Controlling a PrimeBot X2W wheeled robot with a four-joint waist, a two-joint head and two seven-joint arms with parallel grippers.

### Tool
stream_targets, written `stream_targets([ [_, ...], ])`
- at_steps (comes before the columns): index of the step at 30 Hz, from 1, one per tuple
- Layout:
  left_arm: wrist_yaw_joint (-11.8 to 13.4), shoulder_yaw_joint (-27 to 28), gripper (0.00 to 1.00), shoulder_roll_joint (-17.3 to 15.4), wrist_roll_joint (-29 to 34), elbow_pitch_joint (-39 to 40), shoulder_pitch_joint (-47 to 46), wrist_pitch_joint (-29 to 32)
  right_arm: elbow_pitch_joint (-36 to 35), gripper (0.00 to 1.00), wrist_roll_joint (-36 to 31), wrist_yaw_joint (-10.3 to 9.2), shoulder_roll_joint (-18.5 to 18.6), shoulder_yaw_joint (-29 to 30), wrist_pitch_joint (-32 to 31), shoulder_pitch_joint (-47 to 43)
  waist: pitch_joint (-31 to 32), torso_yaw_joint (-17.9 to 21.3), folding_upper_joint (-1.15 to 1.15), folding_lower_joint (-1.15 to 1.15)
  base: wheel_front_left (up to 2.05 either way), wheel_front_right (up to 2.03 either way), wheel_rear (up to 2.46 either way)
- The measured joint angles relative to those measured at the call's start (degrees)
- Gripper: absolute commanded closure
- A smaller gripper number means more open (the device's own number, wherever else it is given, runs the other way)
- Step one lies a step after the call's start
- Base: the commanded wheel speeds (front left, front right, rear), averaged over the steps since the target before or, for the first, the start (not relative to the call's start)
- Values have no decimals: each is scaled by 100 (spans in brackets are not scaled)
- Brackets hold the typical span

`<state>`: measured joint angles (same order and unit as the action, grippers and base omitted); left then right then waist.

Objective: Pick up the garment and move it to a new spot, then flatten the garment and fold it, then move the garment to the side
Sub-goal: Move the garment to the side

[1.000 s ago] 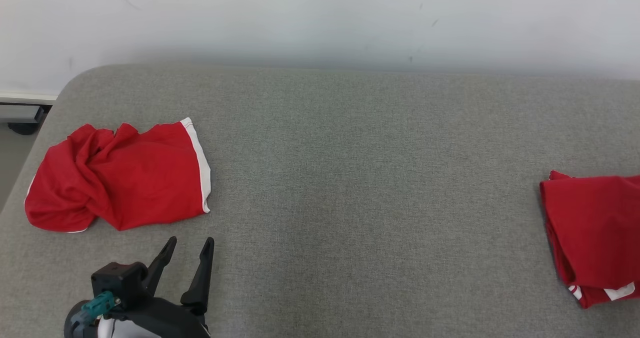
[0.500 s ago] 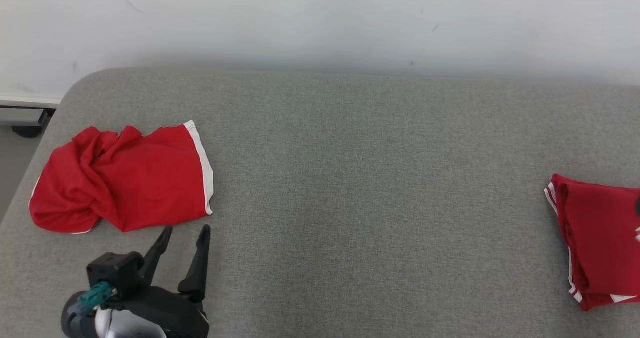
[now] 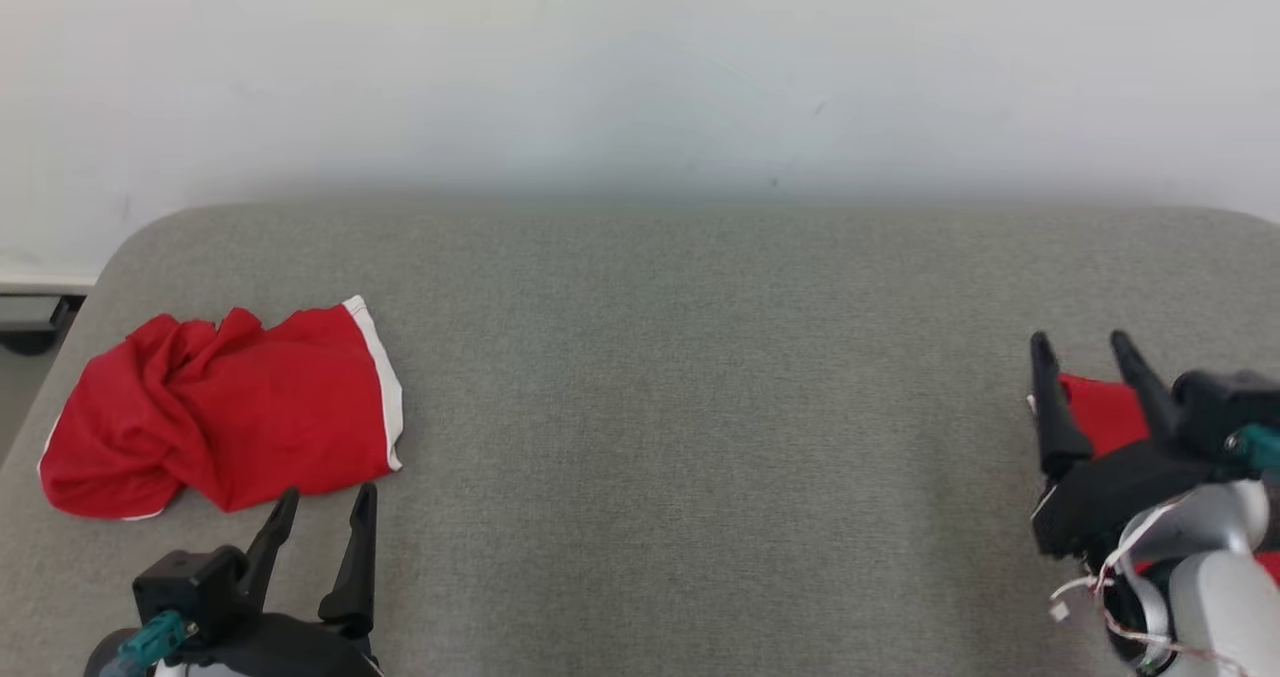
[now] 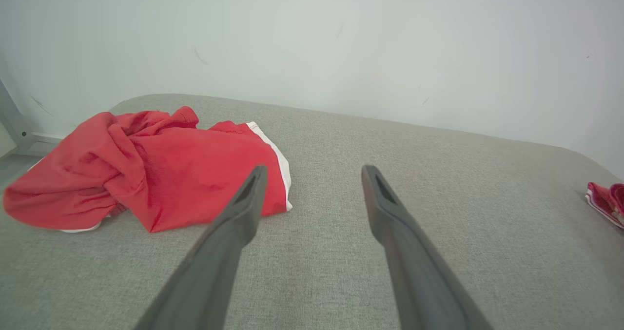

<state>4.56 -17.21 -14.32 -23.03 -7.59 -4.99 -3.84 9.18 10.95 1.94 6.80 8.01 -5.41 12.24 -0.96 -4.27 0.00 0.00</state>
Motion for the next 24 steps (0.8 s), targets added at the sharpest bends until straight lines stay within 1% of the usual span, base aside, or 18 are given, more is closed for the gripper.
stream_targets([
  [2,5,5,0,-7,19,21,51,-24,-186,0,24,1,-164,-65,104,-204,67,74,0,0,0,0,0],
  [5,52,11,0,11,26,46,92,-42,-434,0,108,-22,-231,-49,311,-407,161,175,0,0,0,0,0],
  [8,103,135,0,76,11,42,120,-80,-569,0,177,-43,-305,-54,401,-593,247,258,0,0,0,0,0],
  [12,148,309,0,200,-69,26,125,-108,-519,0,232,-41,-303,-114,443,-870,328,334,0,1,0,0,0],
  [18,156,410,0,167,-74,-24,136,-125,-261,0,350,22,-308,-254,442,-982,341,359,0,-1,0,0,0],
  [19,157,441,0,168,-71,-40,142,-126,-198,0,380,56,-308,-279,441,-978,340,358,0,0,0,0,0],
  [24,197,577,0,167,-71,-134,162,-132,-78,0,426,86,-312,-378,439,-972,343,341,0,-1,0,0,0],
])
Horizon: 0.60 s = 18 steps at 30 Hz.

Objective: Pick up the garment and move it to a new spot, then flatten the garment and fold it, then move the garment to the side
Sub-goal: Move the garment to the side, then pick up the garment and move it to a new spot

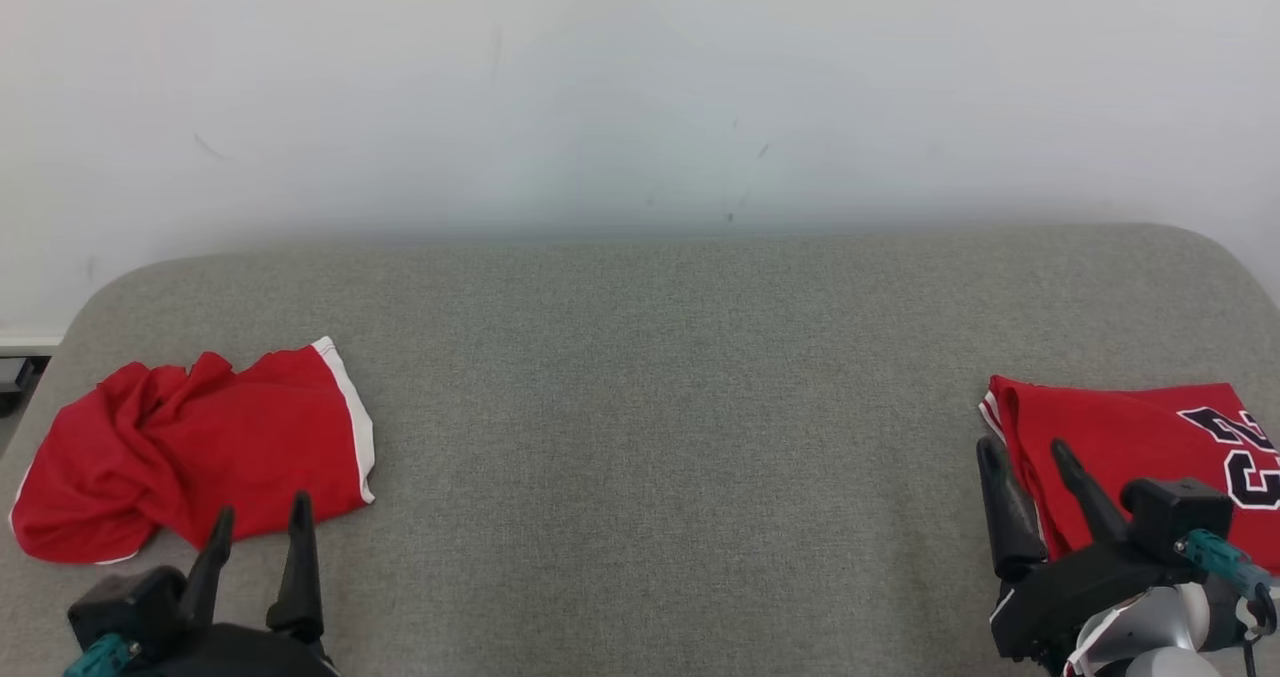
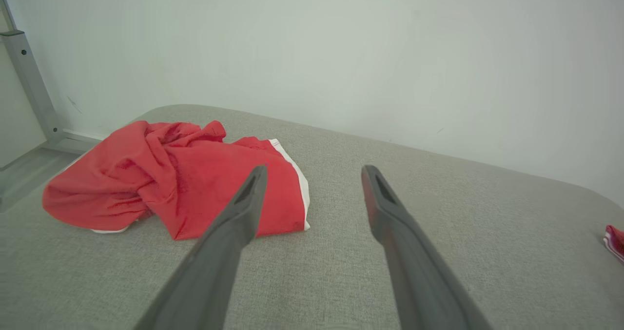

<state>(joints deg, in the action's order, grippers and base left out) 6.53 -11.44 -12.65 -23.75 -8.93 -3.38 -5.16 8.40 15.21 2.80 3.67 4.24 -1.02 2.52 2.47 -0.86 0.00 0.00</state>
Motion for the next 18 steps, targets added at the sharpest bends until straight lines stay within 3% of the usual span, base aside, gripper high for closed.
stream_targets([
  [18,2,26,0,11,-7,-62,99,-16,236,0,92,14,-21,-40,10,-99,27,13,0,0,0,0,0],
])
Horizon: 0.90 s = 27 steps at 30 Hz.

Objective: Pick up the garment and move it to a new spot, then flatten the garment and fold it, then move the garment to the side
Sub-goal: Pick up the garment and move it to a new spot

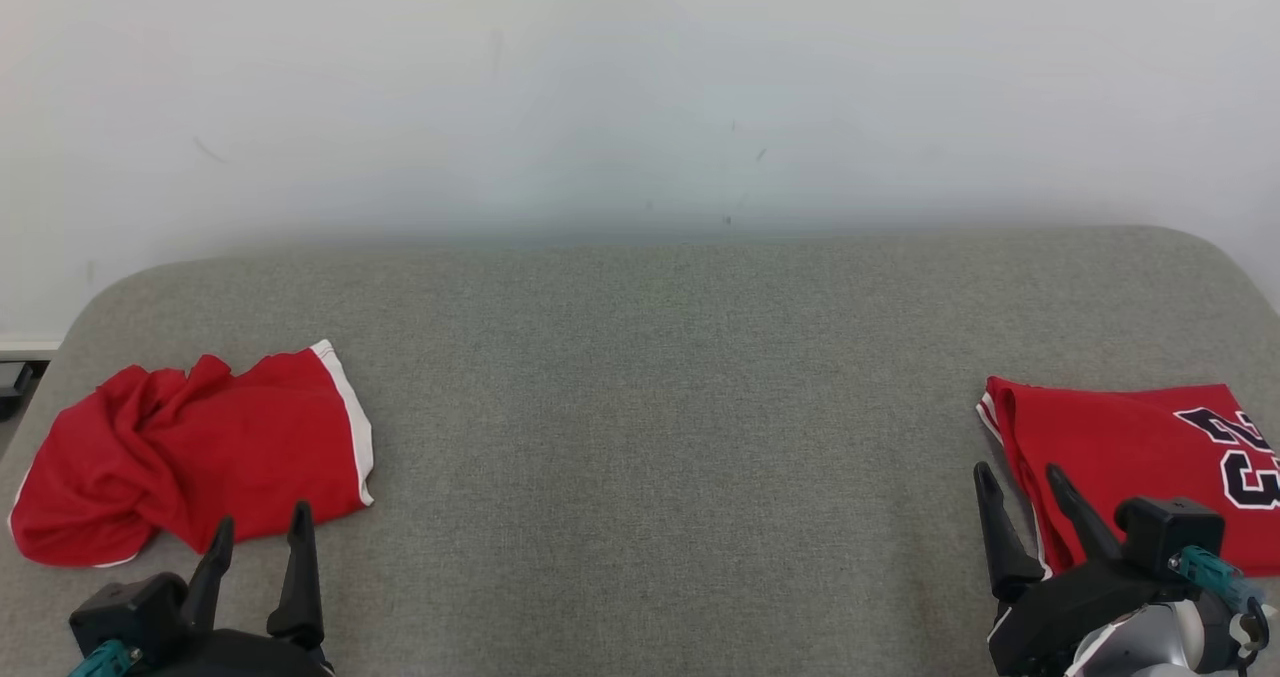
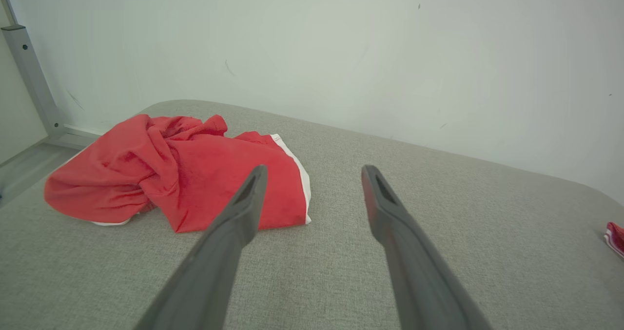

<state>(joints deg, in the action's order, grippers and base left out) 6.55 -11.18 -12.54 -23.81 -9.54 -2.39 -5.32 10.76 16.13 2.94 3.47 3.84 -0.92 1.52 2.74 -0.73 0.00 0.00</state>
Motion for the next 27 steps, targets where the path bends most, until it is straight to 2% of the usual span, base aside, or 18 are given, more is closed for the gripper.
stream_targets([
  [14,-1,-107,0,57,-33,-24,-13,26,2,0,60,-42,-7,35,52,-24,-8,-80,0,0,0,0,0],
  [27,1,-101,0,-9,130,-27,-21,25,-9,0,119,-38,-8,-14,94,-99,-31,-781,0,0,0,0,0],
])
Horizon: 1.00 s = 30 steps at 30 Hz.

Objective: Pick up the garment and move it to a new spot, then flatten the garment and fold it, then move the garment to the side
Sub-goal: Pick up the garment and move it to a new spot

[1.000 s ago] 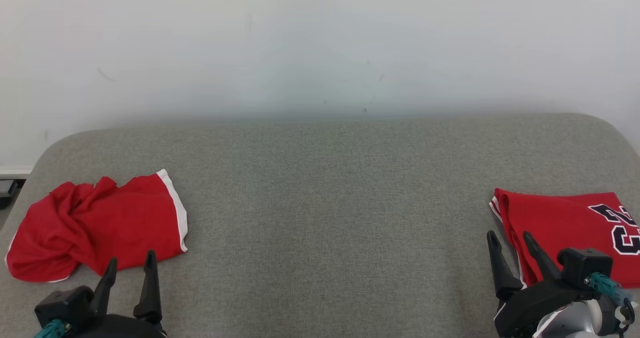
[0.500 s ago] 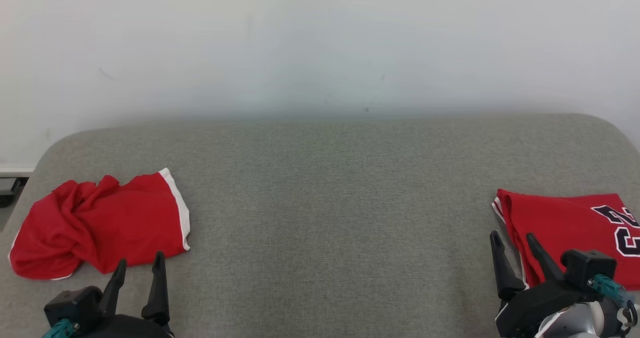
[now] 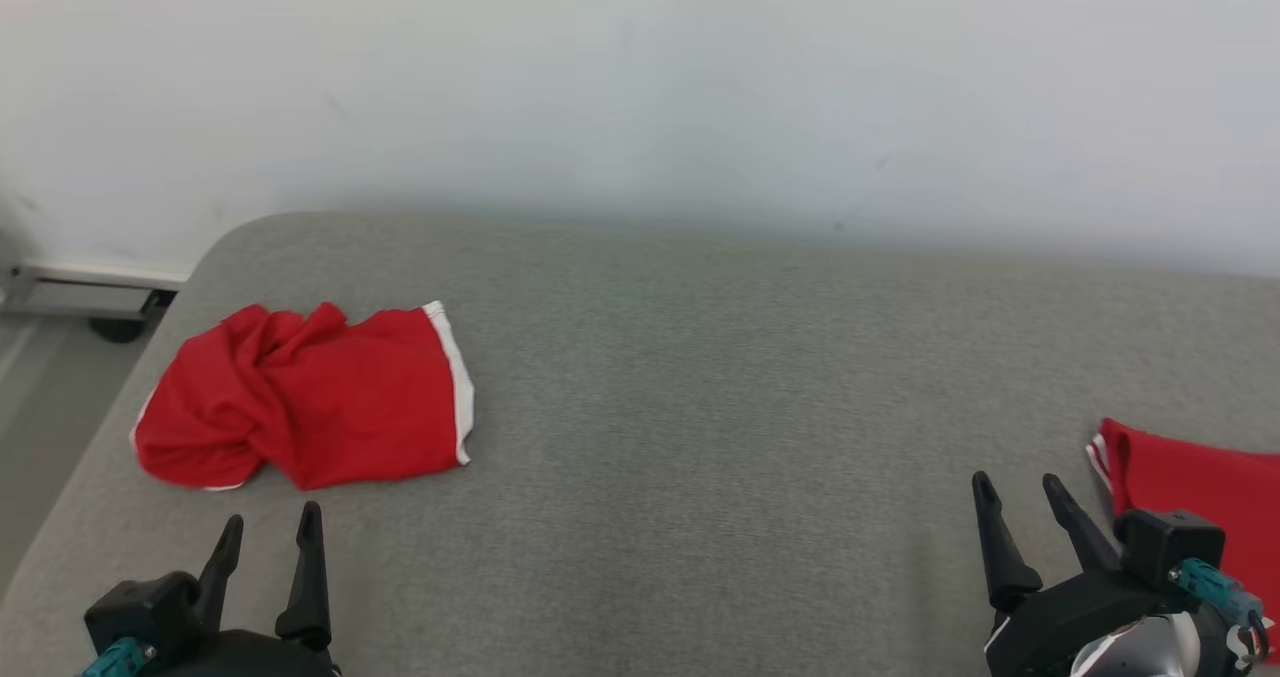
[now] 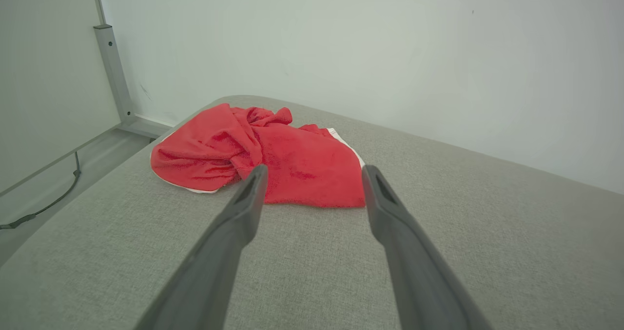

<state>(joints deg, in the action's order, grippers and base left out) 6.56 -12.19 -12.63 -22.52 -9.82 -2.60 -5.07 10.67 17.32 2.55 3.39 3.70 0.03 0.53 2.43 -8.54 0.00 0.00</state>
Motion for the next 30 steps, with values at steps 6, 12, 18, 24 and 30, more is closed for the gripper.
stream_targets([
  [6,46,69,0,-16,131,3,65,-8,80,0,32,47,-9,-156,-2,122,1,-464,0,0,0,0,0],
  [12,47,108,0,-21,156,-1,99,22,180,0,34,56,-16,-261,-2,233,15,-955,0,0,0,0,0],
  [18,47,80,0,-27,292,4,89,109,196,0,82,46,-25,-248,47,229,37,-1534,0,0,0,0,0],
  [24,48,255,0,-87,292,71,129,109,266,0,82,46,-51,-426,46,264,21,-1911,0,0,0,0,0],
  [30,49,275,0,-60,334,113,135,135,352,0,93,37,-51,-437,51,263,7,-2009,0,0,0,0,0],
])
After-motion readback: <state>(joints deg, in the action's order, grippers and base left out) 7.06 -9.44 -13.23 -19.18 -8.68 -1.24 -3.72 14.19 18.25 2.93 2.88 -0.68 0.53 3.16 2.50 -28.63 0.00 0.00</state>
